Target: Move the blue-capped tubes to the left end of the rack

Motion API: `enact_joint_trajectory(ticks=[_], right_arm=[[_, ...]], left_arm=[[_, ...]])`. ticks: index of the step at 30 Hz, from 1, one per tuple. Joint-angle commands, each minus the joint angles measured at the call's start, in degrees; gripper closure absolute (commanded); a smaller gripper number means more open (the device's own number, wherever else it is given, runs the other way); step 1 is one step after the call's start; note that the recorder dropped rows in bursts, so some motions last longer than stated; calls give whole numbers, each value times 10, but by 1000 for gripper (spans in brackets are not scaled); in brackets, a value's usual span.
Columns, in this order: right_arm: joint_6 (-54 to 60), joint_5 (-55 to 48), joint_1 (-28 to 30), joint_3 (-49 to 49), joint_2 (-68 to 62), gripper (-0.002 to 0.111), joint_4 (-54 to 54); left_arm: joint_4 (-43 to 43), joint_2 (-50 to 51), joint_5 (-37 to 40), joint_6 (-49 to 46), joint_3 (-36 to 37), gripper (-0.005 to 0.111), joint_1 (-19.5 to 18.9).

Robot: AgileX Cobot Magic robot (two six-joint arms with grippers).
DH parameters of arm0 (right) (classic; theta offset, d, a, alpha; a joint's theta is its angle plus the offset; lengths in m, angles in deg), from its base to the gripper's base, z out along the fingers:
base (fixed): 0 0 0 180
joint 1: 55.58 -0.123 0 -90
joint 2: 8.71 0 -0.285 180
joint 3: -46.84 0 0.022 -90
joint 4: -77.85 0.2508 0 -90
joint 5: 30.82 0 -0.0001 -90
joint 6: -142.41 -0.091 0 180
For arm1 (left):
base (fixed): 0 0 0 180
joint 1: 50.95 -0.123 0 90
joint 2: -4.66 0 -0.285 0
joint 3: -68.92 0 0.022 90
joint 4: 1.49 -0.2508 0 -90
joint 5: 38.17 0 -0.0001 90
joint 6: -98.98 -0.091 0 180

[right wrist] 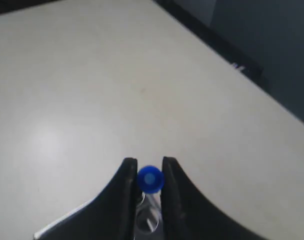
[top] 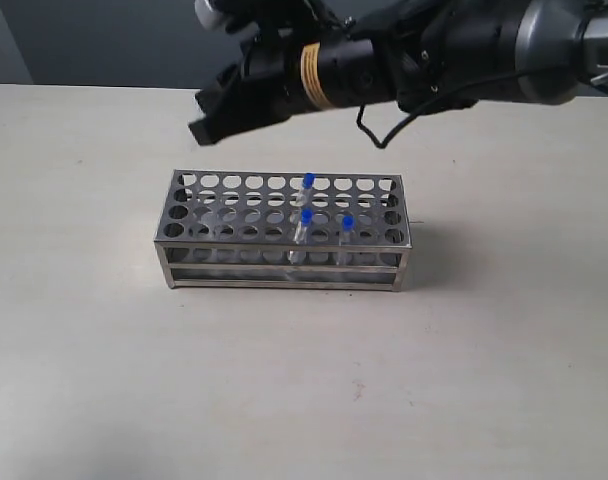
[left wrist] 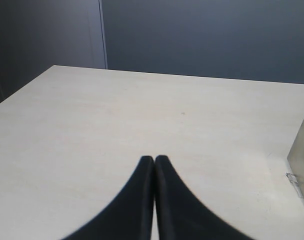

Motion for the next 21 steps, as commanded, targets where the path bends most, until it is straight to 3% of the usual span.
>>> enact_joint_trajectory(ticks=[1,21], right_arm=[[-42,-14,2,-53,3,109,0],[25,34,110,-64,0,109,0]], left_arm=[[-2,-2,1,1,-1,106,1],[-2,-2,1,1,-1,106,1]])
